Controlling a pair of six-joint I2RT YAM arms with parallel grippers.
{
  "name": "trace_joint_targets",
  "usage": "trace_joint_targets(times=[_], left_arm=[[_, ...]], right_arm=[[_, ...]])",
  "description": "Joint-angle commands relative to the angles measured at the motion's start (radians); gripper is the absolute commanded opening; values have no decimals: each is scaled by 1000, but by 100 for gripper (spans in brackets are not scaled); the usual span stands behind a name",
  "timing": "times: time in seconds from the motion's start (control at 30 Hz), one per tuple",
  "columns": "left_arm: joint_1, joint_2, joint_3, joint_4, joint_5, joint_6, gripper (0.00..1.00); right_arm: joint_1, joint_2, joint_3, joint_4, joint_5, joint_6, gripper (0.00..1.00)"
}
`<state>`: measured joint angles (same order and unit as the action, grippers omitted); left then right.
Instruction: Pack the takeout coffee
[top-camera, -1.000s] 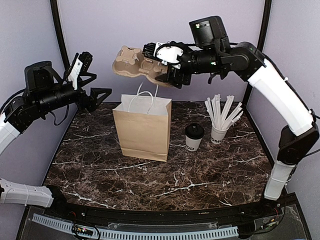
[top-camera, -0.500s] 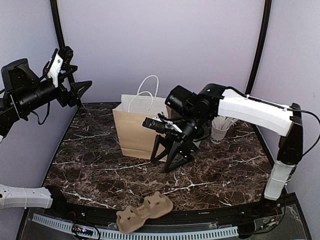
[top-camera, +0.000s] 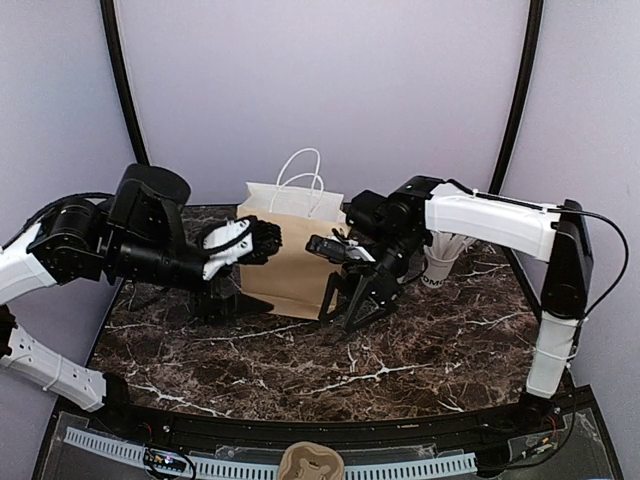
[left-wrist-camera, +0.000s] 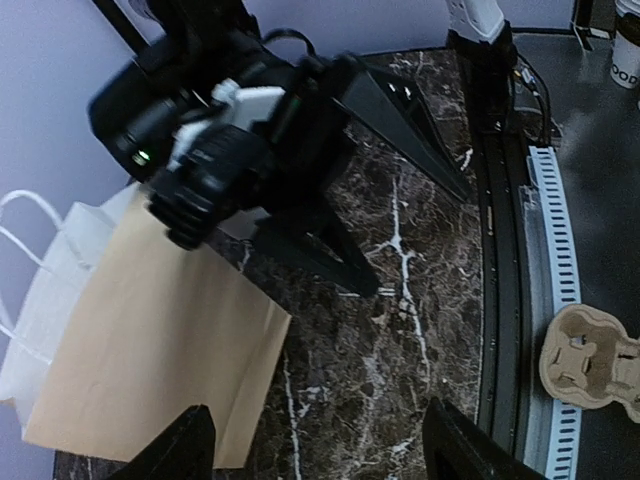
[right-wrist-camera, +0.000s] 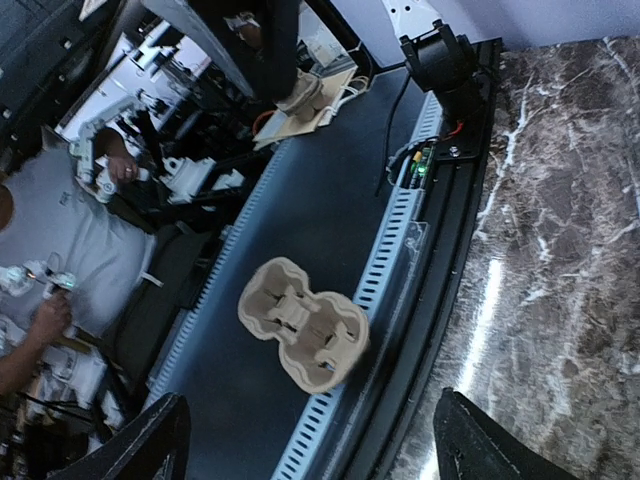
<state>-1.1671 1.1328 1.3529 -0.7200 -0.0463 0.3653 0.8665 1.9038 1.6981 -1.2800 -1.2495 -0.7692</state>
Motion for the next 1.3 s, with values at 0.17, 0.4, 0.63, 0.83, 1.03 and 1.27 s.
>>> trace_joint_targets(times=[0.17, 0.4, 0.63, 0.83, 1.03, 1.27], left_arm=[[-97, -41, -323, 183, 201, -544, 69], [-185, 95, -513, 314, 292, -861, 72], [-189, 288, -379, 244, 457, -633, 75], [-189, 481, -234, 97, 480, -462, 61], [-190, 557, -202, 27, 548, -335, 57], [-199, 647, -158, -50, 604, -243, 31]], right_arm=[[-34, -318, -157, 306, 385, 176, 98], [-35, -359, -176, 359, 444, 204, 99], [-35, -359, -166, 378, 484, 205, 99], [-35, -385, -175, 387, 499, 214, 99], [-35, -403, -190, 386, 533, 209, 99], [-35, -384, -179, 388, 530, 206, 99]])
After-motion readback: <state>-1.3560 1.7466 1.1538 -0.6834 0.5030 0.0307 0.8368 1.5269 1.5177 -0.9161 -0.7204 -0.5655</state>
